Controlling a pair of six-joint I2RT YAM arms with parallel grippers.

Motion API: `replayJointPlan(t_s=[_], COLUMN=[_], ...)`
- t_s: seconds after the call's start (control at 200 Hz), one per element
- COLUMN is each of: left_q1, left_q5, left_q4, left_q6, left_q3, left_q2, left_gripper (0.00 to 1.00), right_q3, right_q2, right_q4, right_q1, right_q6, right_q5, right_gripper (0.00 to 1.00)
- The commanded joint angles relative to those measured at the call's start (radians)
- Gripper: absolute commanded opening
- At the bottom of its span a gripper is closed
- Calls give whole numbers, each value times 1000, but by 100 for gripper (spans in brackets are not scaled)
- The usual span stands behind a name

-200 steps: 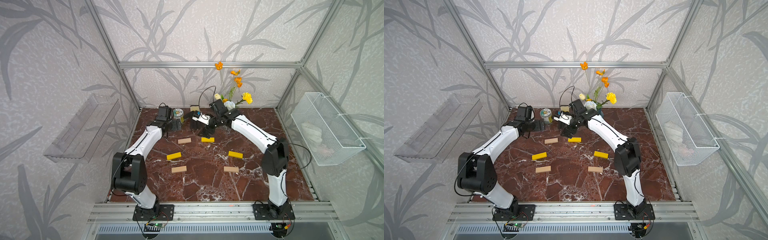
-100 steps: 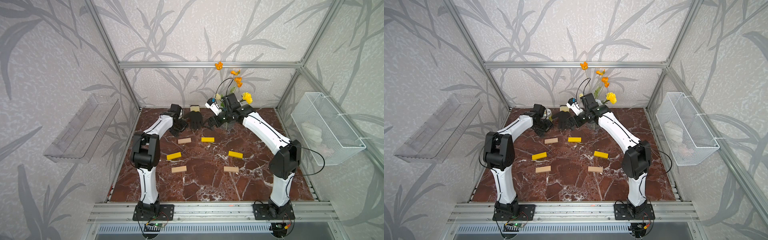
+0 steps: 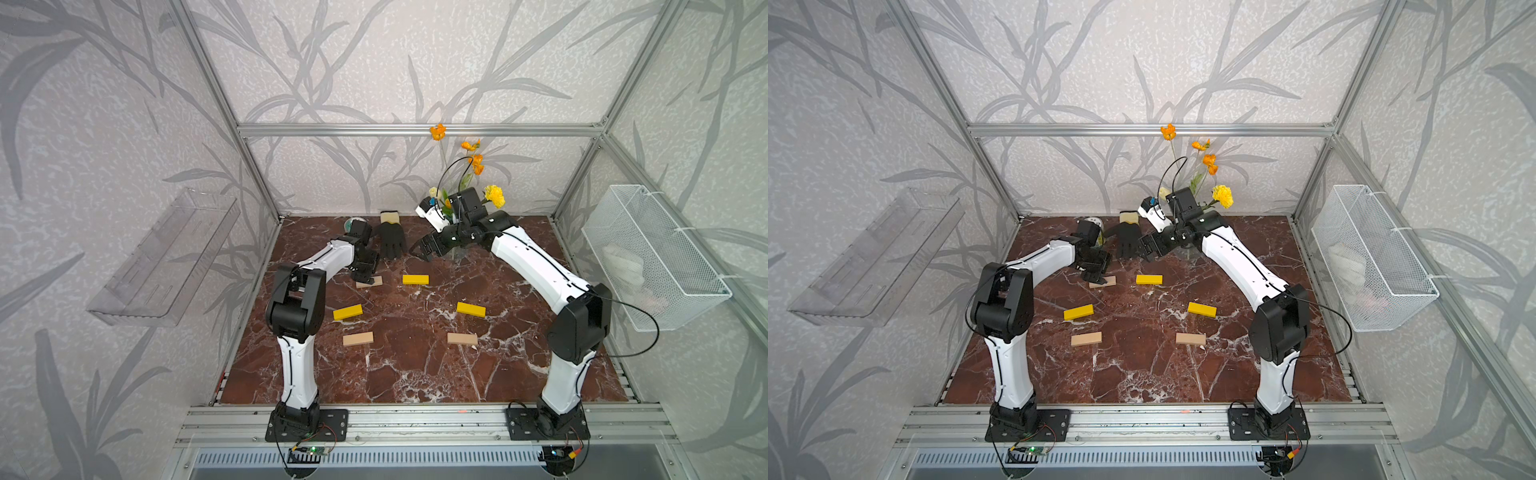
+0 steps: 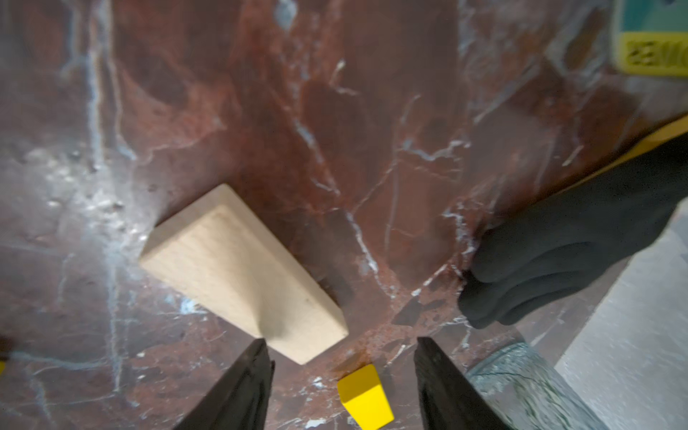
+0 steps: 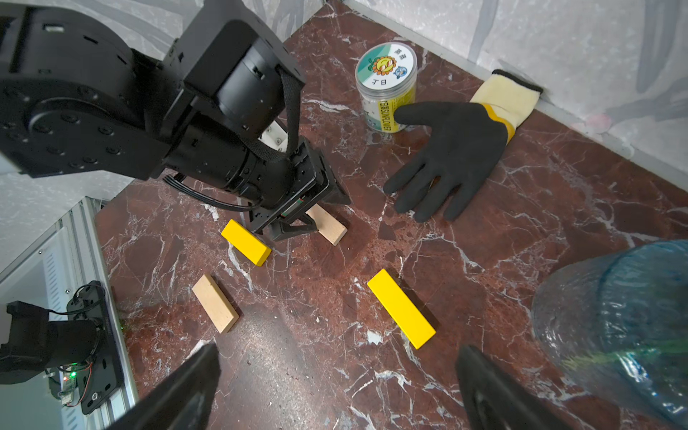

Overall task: Assemble the number 6 with building blocks
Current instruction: Assemble the building block at the center of the board.

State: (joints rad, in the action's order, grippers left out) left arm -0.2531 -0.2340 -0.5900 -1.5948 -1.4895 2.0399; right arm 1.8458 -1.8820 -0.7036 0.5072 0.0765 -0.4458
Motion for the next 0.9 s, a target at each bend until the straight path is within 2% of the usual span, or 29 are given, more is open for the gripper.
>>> replayJointPlan(t_s=[0.0, 0.095, 0.26, 0.46, 0.595, 0.665, 0.895], left_q1=[-8, -8, -8, -8, -5, -4, -19], left_q5=[27, 47, 102, 66, 85, 114, 130], left_q4=[7, -13, -72, -218, -261, -293, -377], left_q6=[-114, -128, -135, 1, 97, 203, 645], left_q3=[26, 15, 4, -86, -78, -96, -280], left_q2=[10, 26, 53, 182, 200, 195, 225], left_gripper=[61, 60, 51, 43, 29, 22, 18], right_q3=[-13, -25, -9, 41, 43, 22, -96], right_q2=[14, 11, -13, -48, -41, -23, 51], right_q4=[-13, -11, -34, -90, -114, -109, -22], right_q1=[-4, -5, -14, -22, -29, -35, -67], right_q6=[4, 0, -1, -2, -1, -10, -75], right_q5=[-4, -11, -47, -81, -72, -54, -14], right_gripper=[99, 99, 99, 99, 99, 97, 95])
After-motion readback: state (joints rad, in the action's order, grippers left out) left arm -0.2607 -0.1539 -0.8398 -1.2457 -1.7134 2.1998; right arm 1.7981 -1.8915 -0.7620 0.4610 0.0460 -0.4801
